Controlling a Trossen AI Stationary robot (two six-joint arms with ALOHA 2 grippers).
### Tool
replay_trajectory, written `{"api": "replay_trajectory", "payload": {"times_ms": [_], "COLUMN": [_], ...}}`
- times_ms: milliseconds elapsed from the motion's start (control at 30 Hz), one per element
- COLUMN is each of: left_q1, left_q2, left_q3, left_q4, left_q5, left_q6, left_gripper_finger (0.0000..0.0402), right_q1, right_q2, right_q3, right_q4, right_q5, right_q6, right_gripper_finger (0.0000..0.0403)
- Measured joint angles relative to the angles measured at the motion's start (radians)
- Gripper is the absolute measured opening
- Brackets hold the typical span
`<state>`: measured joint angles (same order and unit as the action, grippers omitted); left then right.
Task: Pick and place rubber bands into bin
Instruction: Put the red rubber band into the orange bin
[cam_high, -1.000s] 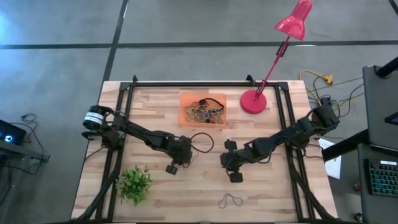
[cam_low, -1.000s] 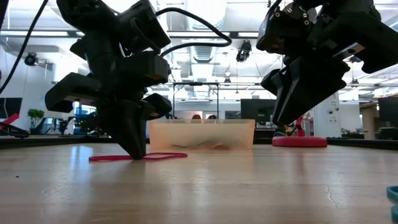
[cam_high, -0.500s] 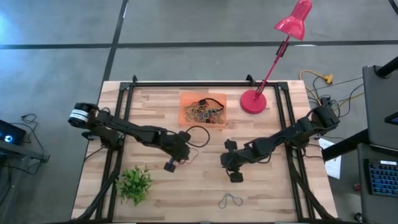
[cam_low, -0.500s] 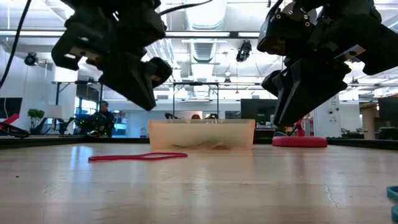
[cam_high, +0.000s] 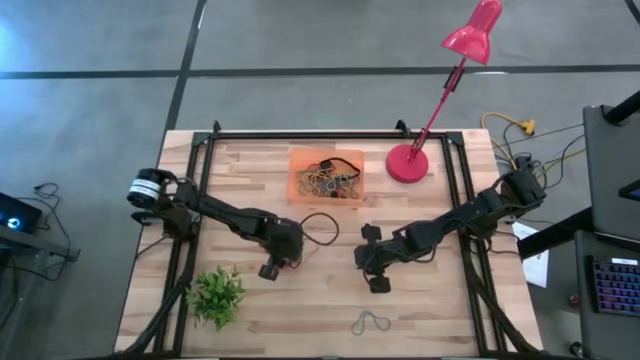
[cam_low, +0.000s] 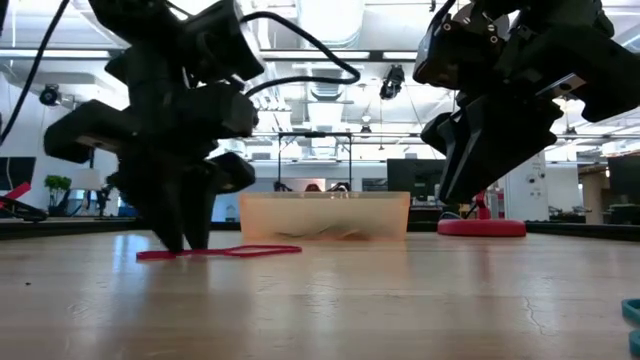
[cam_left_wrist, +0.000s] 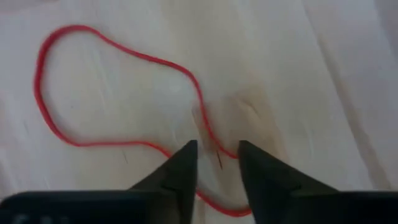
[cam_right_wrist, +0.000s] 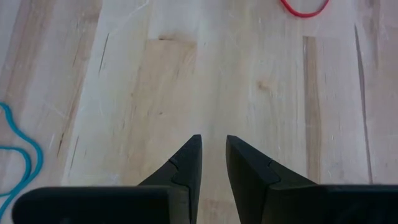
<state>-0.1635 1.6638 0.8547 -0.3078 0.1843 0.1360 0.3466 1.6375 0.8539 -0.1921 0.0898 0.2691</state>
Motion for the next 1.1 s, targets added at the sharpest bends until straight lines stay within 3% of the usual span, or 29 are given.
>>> {"api": "replay_trajectory", "payload": {"times_ms": [200, 367, 633, 867, 1100], "left_q1": [-0.004, -0.005, -0.012, -0.025, -0.042], "left_q2": [-0.013, -0.014, 0.035, 0.154, 0.167], "left_q3": [0.002, 0.003, -0.007, -0.004, -0.008], "left_q4": [-0.092, -0.102, -0.091, -0.044, 0.032], "left_q5": [0.005, 0.042, 0.102, 0.113, -0.026], "left_q6": [-0.026, -0.026, -0.027, -0.016, 0.059], "left_gripper_finger": [0.0173, 0.0206, 0.0213, 0.0213, 0.0212], "right_q1": [-0.001, -0.001, 0.0, 0.0, 0.0], "right_q2": [0.0, 0.0, 0.0, 0.0, 0.0], "right_q3": [0.0, 0.0, -0.001, -0.004, -0.005], "right_q4": [0.001, 0.004, 0.006, 0.008, 0.012], "right_q5": [0.02, 0.023, 0.026, 0.026, 0.037], "right_q6": [0.0, -0.011, -0.011, -0.012, -0.017], "right_gripper_finger": [0.0063, 0.0063, 0.0063, 0.0063, 0.0063]}}
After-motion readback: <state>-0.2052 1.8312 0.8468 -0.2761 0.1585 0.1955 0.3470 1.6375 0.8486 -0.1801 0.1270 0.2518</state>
